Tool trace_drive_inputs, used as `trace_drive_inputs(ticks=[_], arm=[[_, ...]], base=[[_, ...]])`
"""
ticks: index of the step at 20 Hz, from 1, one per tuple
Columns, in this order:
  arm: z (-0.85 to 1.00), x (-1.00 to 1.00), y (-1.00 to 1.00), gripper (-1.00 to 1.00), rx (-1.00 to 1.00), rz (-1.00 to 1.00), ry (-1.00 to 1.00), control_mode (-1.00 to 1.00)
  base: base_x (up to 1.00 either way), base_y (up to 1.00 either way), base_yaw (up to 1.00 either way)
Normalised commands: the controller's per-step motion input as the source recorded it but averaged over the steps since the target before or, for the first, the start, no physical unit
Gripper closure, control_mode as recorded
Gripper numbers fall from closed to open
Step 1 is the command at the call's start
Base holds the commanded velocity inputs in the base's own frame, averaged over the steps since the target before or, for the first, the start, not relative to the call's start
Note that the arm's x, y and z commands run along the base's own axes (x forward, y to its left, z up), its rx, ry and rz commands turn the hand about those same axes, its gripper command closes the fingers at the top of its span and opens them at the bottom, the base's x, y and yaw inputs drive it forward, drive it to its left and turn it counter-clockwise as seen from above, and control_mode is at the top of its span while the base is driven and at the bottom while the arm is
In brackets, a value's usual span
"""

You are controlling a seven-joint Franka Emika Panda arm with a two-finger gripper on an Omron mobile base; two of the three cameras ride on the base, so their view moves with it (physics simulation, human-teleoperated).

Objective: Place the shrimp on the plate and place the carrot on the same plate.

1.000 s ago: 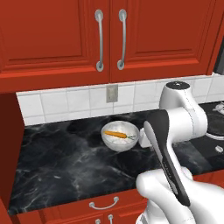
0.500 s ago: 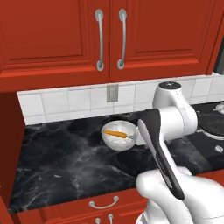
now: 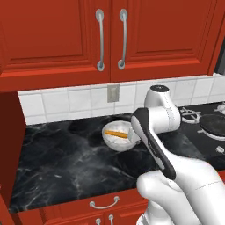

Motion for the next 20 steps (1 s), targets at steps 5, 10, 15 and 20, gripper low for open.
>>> trace_drive_inputs(ticks=[5,10,15,20], arm=[[-0.28,0.41,0.03,-1.00,0.01,0.14,0.00,-1.00],[-0.16,0.22,0.14,-1.00,0.00,0.01,0.01,-1.00],[-0.11,0.32,0.10,-1.00,0.00,0.00,0.02,-1.00],[-0.07,0.32,0.04,-1.00,0.00,0.00,0.02,-1.00]], base=[[0.00,0.00,0.00],[0.00,0.00,0.00],[0.00,0.00,0.00],[0.00,0.00,0.00]])
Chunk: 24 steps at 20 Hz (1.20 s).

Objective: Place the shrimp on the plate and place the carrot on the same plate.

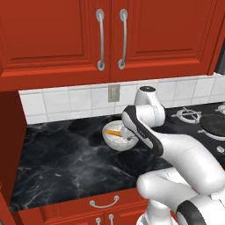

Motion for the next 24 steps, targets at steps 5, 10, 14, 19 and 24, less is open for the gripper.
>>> trace_drive_inputs(ticks=[5,10,14,19,24], arm=[[-0.12,0.35,0.07,-1.00,0.00,0.00,0.04,-1.00],[-0.22,0.35,0.13,-1.00,0.00,0.00,0.04,-1.00],[-0.16,0.35,0.04,-1.00,0.00,0.00,0.03,-1.00],[-0.08,0.39,0.00,-1.00,0.00,0.01,0.02,-1.00],[-0.17,0.32,0.00,-1.00,0.00,0.01,0.00,-1.00]], base=[[0.00,0.00,0.00],[0.00,0.00,0.00],[0.00,0.00,0.00],[0.00,0.00,0.00],[0.00,0.00,0.00]])
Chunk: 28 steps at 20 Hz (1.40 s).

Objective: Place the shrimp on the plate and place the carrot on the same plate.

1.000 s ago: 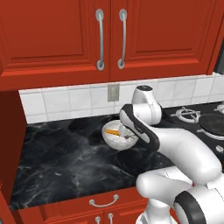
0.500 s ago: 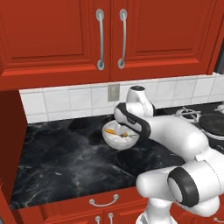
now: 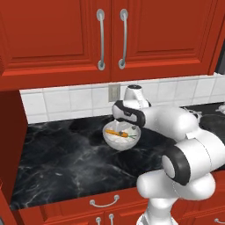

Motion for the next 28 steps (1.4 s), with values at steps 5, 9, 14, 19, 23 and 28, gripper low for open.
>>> trace_drive_inputs(ticks=[5,9,14,19,23,28], arm=[[-0.23,0.25,0.00,-1.00,0.00,0.00,0.00,-1.00],[-0.31,0.23,0.00,-1.00,0.00,0.00,0.00,-1.00],[-0.21,0.23,0.01,-1.00,0.00,0.00,0.00,-1.00],[-0.13,0.13,0.07,-1.00,0.00,0.00,0.00,-1.00],[-0.11,0.05,0.12,-1.00,0.00,0.00,0.00,-1.00],[-0.06,0.00,0.13,-1.00,0.00,0.00,0.00,-1.00]], base=[[0.00,0.00,0.00],[0.00,0.00,0.00],[0.00,0.00,0.00],[0.00,0.00,0.00],[0.00,0.00,0.00],[0.00,0.00,0.00]])
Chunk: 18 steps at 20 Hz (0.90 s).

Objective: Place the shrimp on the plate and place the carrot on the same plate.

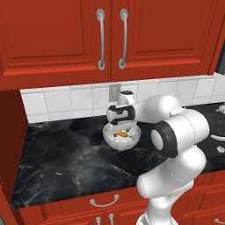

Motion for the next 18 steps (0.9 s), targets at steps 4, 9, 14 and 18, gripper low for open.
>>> trace_drive_inputs(ticks=[4,9,14,18], arm=[[-0.03,0.00,0.00,1.00,0.00,0.00,0.00,-1.00],[0.00,0.00,0.00,1.00,0.00,0.00,0.00,-1.00],[0.00,0.00,0.00,1.00,0.00,0.00,0.00,-1.00],[0.11,-0.14,0.00,1.00,0.00,0.00,-0.05,-1.00]], base=[[0.00,0.00,0.00],[0.00,0.00,0.00],[0.00,0.00,0.00],[0.00,0.00,0.00]])
